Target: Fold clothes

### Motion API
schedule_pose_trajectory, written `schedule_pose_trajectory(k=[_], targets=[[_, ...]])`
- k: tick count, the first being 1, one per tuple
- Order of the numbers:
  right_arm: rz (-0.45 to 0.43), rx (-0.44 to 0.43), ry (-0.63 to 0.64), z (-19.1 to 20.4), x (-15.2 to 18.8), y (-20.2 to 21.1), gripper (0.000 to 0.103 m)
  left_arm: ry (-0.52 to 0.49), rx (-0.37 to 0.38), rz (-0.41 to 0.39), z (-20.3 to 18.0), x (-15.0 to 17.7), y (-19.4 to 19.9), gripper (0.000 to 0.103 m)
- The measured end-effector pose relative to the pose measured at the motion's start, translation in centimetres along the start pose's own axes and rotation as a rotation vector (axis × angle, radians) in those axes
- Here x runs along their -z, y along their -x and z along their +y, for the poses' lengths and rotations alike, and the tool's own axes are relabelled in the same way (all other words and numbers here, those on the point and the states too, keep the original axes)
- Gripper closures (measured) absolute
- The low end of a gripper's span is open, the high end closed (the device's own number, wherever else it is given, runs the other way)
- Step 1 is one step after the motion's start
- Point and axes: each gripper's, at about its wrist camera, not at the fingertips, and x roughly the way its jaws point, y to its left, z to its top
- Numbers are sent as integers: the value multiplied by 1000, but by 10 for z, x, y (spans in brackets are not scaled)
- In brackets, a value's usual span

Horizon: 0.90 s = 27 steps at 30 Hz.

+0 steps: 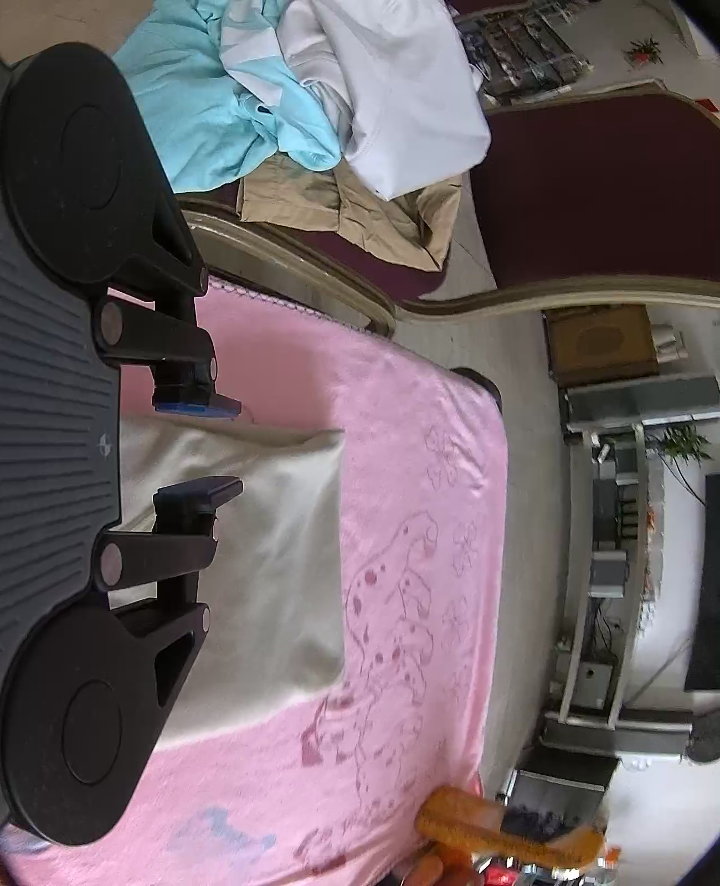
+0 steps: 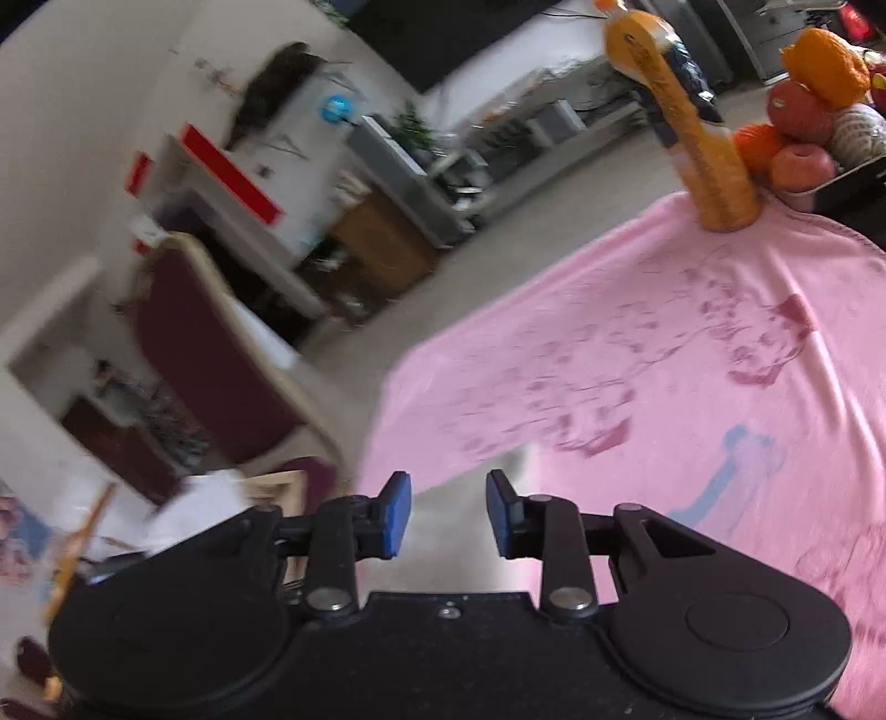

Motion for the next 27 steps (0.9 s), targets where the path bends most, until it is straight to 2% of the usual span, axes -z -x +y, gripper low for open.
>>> schedule_pose_trajectory(k=[2, 4, 6, 10, 11, 12, 13, 14, 16, 21, 23, 25, 27], targets=[[-3, -44, 18, 10, 0, 9, 68, -15, 11, -7, -2, 4, 5, 72], [11, -59, 28, 13, 3, 3, 55, -26, 20, -5, -2, 10, 8, 70], [32, -53, 28, 12, 7, -10, 54, -17, 21, 21, 2, 17, 5, 70], [136, 49, -29, -11, 28, -45, 55, 8, -11, 73, 17, 33, -3, 74], [163, 82, -39, -18, 34, -51, 55, 14, -20, 87, 21, 37, -5, 78], [186, 112, -44, -23, 39, -57, 59, 21, -20, 100, 23, 40, -7, 79], [197, 129, -33, -25, 43, -60, 71, 29, -20, 112, 26, 43, -8, 81], [208, 147, -22, -26, 46, -63, 77, 37, -19, 124, 29, 47, -10, 85], [226, 181, 4, -27, 54, -68, 85, 49, 4, 137, 29, 51, -10, 86], [223, 187, 192, -7, 68, -78, 87, 8, 68, 131, 15, 53, -17, 87], [243, 158, 224, -2, 75, -82, 87, -18, 68, 147, 9, 55, -24, 87], [263, 131, 248, 2, 82, -86, 87, -34, 75, 196, 5, 58, -33, 87], [282, 103, 272, 5, 87, -89, 87, -43, 74, 200, 5, 59, -33, 86]])
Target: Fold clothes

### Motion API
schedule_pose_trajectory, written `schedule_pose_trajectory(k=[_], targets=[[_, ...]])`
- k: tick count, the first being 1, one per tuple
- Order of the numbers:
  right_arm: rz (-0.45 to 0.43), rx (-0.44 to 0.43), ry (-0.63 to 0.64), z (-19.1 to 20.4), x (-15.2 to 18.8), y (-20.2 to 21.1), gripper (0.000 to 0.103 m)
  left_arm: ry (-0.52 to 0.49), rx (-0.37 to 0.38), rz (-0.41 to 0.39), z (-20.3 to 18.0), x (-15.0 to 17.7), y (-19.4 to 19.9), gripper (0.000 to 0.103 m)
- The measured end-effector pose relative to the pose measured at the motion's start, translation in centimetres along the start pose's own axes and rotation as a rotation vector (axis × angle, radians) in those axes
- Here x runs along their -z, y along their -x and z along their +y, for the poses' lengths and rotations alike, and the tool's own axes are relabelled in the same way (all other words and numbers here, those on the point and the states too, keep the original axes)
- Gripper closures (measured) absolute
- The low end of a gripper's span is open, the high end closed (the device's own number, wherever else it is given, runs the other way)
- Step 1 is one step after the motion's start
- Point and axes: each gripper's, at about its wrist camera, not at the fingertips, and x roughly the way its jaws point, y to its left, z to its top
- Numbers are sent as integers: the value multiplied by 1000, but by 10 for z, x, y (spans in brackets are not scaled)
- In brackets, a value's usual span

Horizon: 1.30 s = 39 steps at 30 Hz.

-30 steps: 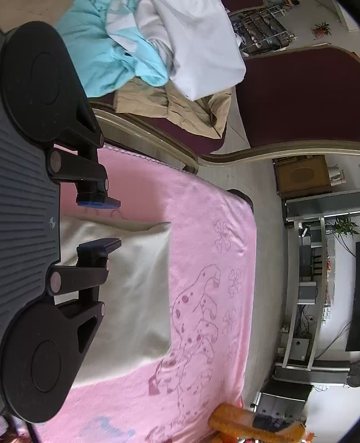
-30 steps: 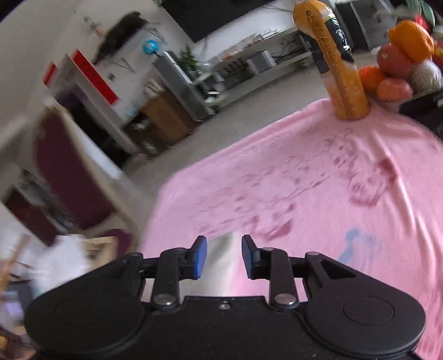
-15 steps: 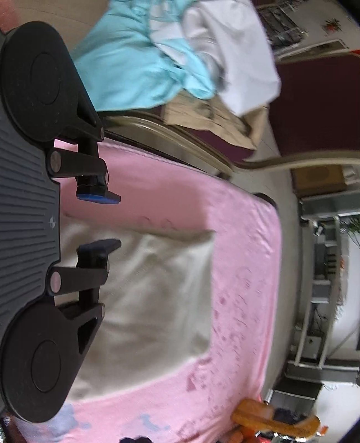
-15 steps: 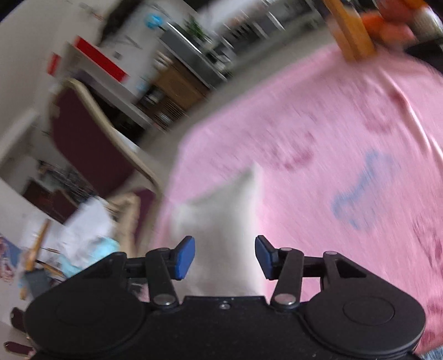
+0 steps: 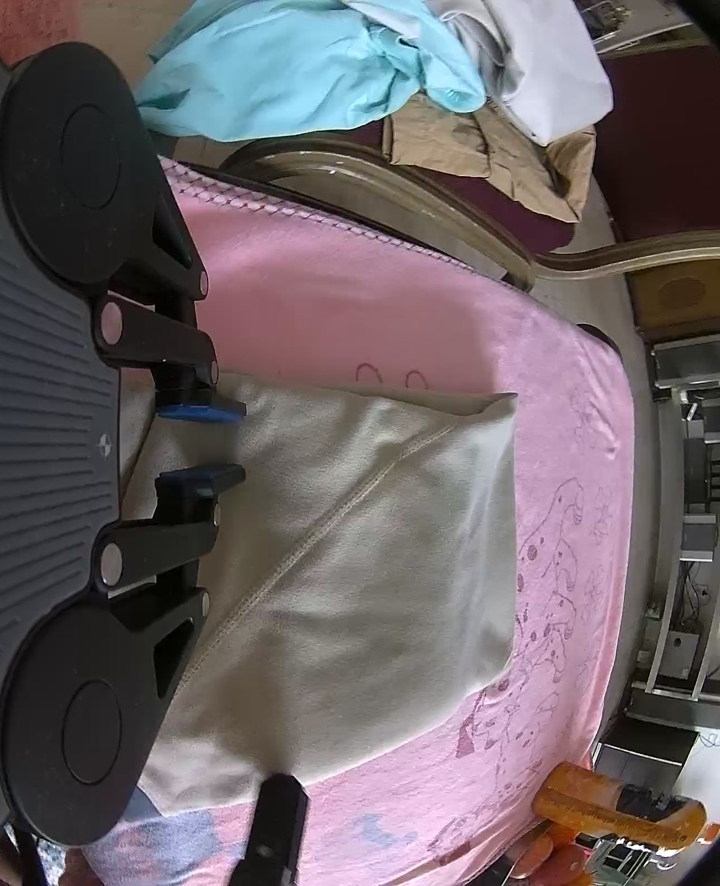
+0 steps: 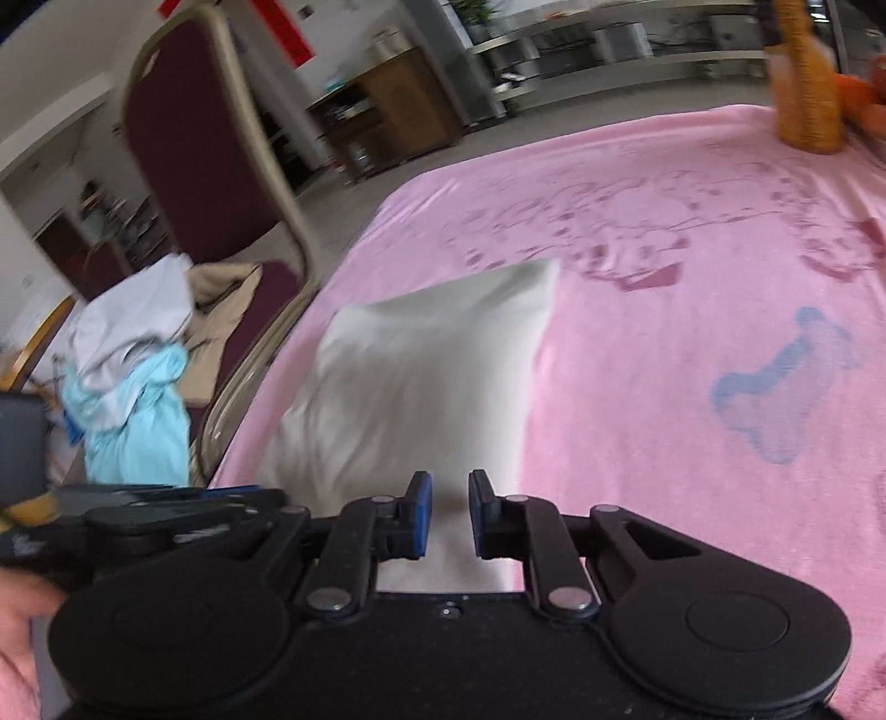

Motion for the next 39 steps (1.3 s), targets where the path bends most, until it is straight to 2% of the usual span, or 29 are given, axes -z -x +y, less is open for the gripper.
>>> schedule_pose_trajectory(k=[4, 6, 11, 14, 15, 19, 21, 24, 26, 27, 31, 34, 39], targets=[[50, -6, 92, 12, 10, -13, 87, -26, -17, 10, 0, 4, 2, 85], [117, 27, 145, 16, 16, -21, 87, -70, -39, 24, -3, 9, 4, 85], [194, 67, 126, 19, 27, -1, 88, -129, -80, 24, -5, 32, 21, 85], [174, 115, 160, 22, 37, 18, 88, -93, -77, 28, 2, 45, 30, 84], [164, 113, 158, 21, 40, 23, 88, -72, -63, 1, 5, 44, 34, 84], [82, 48, 156, 20, 40, 38, 92, -3, -19, -100, 13, 41, 48, 84], [45, 8, 155, 23, 38, 41, 93, 7, -6, -119, 11, 39, 47, 84], [44, -42, 160, 27, 36, 32, 93, -11, -21, -90, 2, 35, 33, 84], [67, -57, 157, 29, 36, 23, 93, -24, -48, -40, -2, 32, 21, 84], [88, -49, 157, 29, 38, 17, 93, -26, -58, -19, -2, 33, 18, 84], [175, 14, 151, 26, 43, 1, 93, -3, -48, -18, 3, 34, 21, 83], [170, -1, 118, 23, 43, 7, 93, 13, -38, -32, 6, 36, 26, 83], [102, -36, 92, 19, 38, 19, 92, 37, -2, -77, 10, 34, 34, 82]])
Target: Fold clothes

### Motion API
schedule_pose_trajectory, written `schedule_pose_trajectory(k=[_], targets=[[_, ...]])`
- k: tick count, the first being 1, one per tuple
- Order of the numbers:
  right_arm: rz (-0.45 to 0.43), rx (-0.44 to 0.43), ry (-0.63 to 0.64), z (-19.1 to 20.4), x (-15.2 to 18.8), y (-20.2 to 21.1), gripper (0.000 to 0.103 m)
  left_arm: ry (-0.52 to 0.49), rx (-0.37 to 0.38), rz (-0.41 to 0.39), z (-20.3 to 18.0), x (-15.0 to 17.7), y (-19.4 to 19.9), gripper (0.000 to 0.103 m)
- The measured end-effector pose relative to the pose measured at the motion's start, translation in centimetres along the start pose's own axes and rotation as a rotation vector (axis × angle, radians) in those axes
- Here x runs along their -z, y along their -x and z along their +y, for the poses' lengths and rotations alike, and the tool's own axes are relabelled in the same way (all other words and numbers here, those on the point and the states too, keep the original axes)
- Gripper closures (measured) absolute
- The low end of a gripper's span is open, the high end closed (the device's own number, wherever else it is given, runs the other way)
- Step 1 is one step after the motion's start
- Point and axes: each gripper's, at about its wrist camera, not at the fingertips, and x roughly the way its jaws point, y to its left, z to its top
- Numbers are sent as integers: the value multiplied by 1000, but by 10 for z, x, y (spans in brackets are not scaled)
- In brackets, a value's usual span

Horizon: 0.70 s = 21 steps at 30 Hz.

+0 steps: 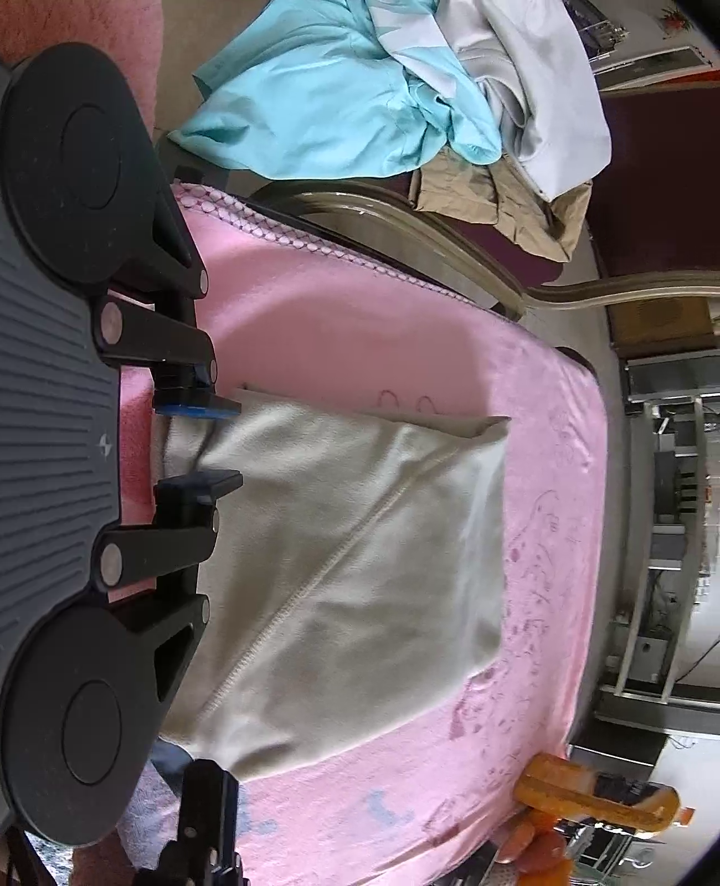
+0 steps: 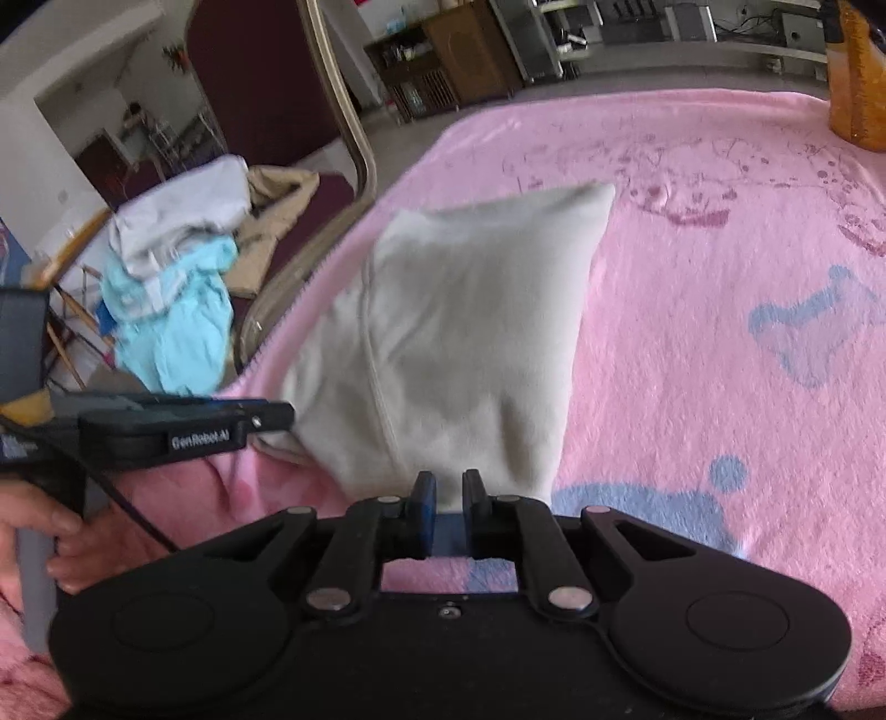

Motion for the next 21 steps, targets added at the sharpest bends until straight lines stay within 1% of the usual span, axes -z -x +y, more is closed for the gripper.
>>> schedule_pose_trajectory(k=[1, 2, 3, 4, 5, 6, 7, 8, 9, 10, 12, 14, 16, 18, 20, 21], targets=[[-14, -7, -8, -1, -1, 2, 92, 10, 8, -6, 1, -1, 2, 81], [-28, -13, -15, -2, -2, 5, 91, 19, 17, -11, 3, -3, 4, 77], [-42, -19, -22, -3, -3, 7, 87, 29, 26, -17, 4, -4, 6, 75], [-56, -25, -29, -4, -4, 9, 81, 54, 45, -19, 9, -8, 8, 70], [-70, -29, -42, -6, -6, 12, 77, 78, 63, -22, 14, -13, 9, 68], [-84, -35, -65, -9, -8, 14, 71, 97, 71, -24, 20, -18, 10, 68], [-97, -42, -93, -13, -11, 17, 69, 114, 72, -23, 27, -26, 9, 68], [-103, -55, -138, -19, -17, 19, 67, 123, 76, -11, 34, -37, 8, 65], [-108, -67, -181, -26, -23, 21, 65, 124, 91, -2, 39, -47, 5, 62], [-111, -75, -214, -31, -31, 21, 65, 120, 122, 7, 45, -59, 0, 58], [-119, -92, -279, -43, -48, 21, 64, 136, 179, 57, 57, -81, -18, 54], [-123, -107, -340, -54, -64, 21, 61, 168, 233, 126, 64, -90, -40, 50], [-105, -111, -359, -65, -77, 9, 59, 204, 286, 195, 69, -97, -64, 49], [-80, -114, -407, -80, -83, -8, 58, 235, 300, 204, 72, -93, -79, 48], [-53, -124, -461, -95, -82, -24, 58, 323, 337, 220, 80, -84, -89, 47], [-40, -133, -490, -103, -80, -33, 58, 351, 350, 229, 82, -83, -91, 47]])
